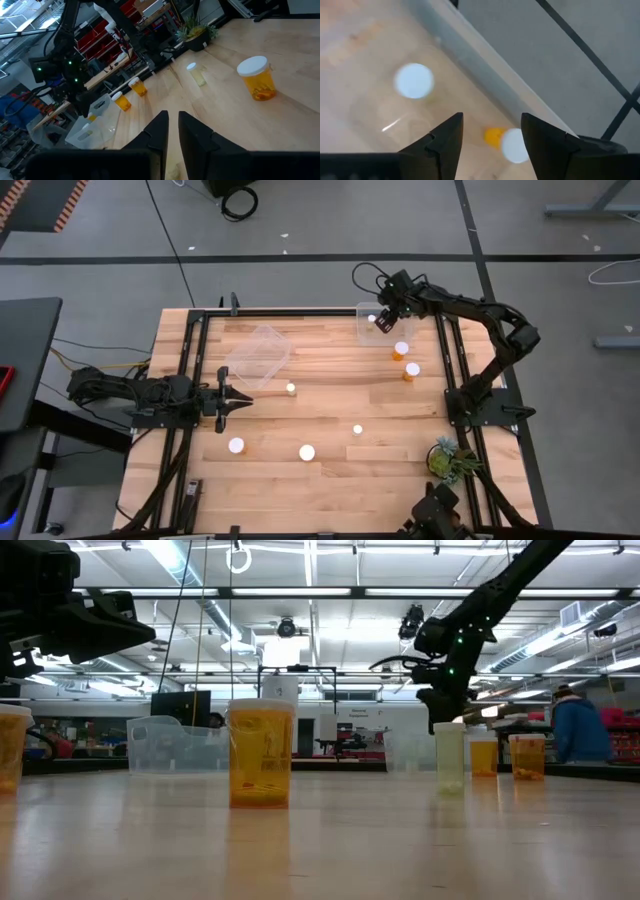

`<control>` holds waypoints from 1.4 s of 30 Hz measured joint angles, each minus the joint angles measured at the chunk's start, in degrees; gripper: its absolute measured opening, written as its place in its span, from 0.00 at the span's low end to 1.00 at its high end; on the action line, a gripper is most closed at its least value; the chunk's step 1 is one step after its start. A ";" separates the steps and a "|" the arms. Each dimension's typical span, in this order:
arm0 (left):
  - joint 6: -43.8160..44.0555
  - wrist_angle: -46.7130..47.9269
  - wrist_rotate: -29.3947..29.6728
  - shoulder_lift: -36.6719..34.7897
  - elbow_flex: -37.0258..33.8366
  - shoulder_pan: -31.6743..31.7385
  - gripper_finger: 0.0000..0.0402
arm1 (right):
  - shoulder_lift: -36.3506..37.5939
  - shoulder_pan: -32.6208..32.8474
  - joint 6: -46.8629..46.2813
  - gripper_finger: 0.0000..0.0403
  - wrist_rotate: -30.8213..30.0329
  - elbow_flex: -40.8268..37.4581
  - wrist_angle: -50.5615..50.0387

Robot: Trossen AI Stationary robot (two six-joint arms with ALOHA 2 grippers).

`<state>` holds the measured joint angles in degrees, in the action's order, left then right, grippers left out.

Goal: Pick and place medicine bottles into bin by pill shape (circle, oval)
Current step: Put the left slim yellow pill bottle into the right transparent bin

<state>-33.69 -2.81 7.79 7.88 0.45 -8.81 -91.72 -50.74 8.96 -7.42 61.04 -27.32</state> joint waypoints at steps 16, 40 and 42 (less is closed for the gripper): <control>-0.01 0.00 0.00 0.00 -0.02 0.01 0.13 | 12.94 9.36 -0.47 0.51 1.70 1.22 -0.80; 0.00 -0.06 0.02 0.02 0.00 0.01 0.15 | 6.51 39.92 -1.01 0.51 1.90 1.22 16.40; -0.01 -0.06 0.04 -0.05 0.00 0.00 0.15 | 5.17 41.26 -1.59 0.51 1.89 1.22 16.76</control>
<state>-33.70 -2.87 7.83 7.83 0.44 -8.81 -86.55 -9.48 7.38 -5.53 62.26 -10.56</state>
